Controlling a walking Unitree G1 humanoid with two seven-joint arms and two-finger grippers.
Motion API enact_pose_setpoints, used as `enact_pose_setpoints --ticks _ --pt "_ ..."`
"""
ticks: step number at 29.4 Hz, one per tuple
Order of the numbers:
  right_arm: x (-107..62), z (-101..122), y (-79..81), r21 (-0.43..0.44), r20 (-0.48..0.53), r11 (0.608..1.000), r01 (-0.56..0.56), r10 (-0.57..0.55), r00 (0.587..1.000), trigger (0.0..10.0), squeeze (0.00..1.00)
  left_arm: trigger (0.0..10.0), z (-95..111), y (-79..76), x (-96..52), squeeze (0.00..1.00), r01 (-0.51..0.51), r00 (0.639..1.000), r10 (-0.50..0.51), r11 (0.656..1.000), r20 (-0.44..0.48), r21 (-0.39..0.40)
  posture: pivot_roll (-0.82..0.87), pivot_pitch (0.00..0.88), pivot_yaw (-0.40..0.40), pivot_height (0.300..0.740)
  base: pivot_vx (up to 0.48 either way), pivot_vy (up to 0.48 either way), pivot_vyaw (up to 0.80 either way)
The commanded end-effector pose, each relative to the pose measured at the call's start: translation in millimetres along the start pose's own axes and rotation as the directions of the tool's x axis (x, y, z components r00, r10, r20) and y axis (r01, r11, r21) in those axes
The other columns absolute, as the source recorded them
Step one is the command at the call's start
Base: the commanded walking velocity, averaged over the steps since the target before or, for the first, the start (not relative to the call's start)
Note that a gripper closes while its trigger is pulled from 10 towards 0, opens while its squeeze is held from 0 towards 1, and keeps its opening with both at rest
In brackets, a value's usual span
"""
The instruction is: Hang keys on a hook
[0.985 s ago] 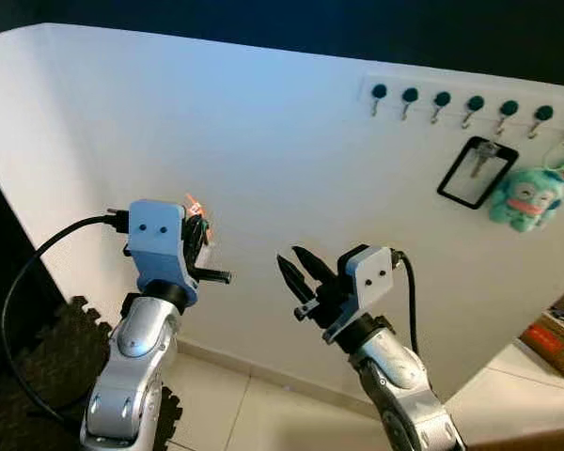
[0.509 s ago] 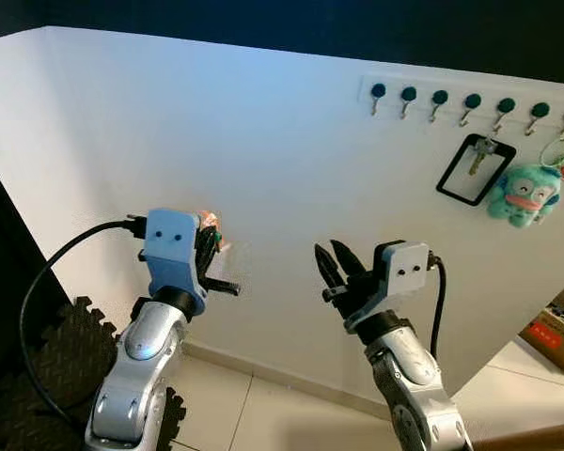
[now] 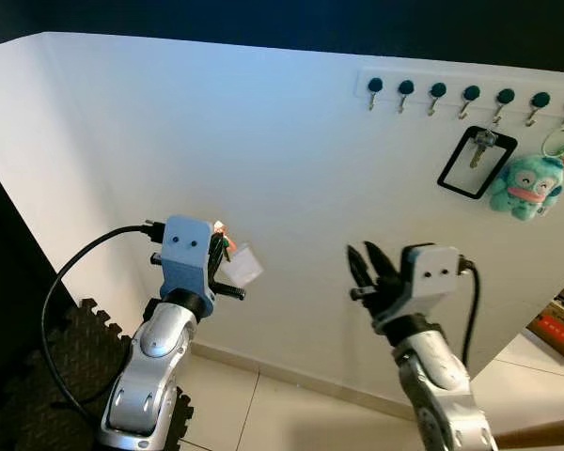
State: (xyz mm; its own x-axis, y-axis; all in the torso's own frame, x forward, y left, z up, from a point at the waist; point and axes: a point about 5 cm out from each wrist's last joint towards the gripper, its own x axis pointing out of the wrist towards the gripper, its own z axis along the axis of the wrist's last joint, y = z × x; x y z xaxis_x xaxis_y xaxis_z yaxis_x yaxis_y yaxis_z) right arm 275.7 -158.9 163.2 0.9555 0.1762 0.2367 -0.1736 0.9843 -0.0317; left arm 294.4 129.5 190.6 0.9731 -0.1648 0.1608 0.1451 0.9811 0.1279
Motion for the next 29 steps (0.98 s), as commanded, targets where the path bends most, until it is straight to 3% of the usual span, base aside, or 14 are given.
enact_pose_setpoints --ticks 1,7,10,23,29 --pt "-10.2 -13 -9.4 -0.03 -0.052 0.999 0.045 -0.047 0.998 10.0 0.0 10.0 -8 6.5 -2.8 0.0 -0.051 0.999 0.051 0.998 -0.005 0.022 -0.01 0.112 0.041 0.74 0.0 0.0 0.0" --pt "-17.9 -18 -12.4 -0.041 -0.075 0.997 0.07 -0.073 0.995 10.0 0.0 10.0 -23 19.3 -11.1 0.0 -0.116 0.992 0.118 0.992 -0.038 0.053 -0.04 0.117 0.04 0.74 0.0 0.0 0.0" --pt "-10.2 -8 -0.6 -0.053 -0.038 0.999 0.01 -0.012 0.999 10.0 0.0 10.0 -31 30.2 -13.7 0.0 -0.166 0.984 0.169 0.985 -0.052 0.054 -0.05 0.12 0.022 0.74 0.0 0.0 0.0" --pt "-4.2 -3 6.4 -0.046 -0.019 0.998 -0.031 0.03 0.999 10.0 0.0 10.0 -26 29.1 -8.1 0.0 -0.174 0.984 0.175 0.983 -0.013 0.059 -0.05 0.125 -0.001 0.74 0.0 0.0 0.0" --pt "-3.8 -4 8.4 -0.04 -0.021 0.999 -0.035 0.034 0.999 10.0 0.0 10.0 -26 27.9 -6.8 0.0 -0.159 0.987 0.159 0.984 -0.003 0.075 -0.04 0.122 0.001 0.74 0.0 -0.414 0.0"
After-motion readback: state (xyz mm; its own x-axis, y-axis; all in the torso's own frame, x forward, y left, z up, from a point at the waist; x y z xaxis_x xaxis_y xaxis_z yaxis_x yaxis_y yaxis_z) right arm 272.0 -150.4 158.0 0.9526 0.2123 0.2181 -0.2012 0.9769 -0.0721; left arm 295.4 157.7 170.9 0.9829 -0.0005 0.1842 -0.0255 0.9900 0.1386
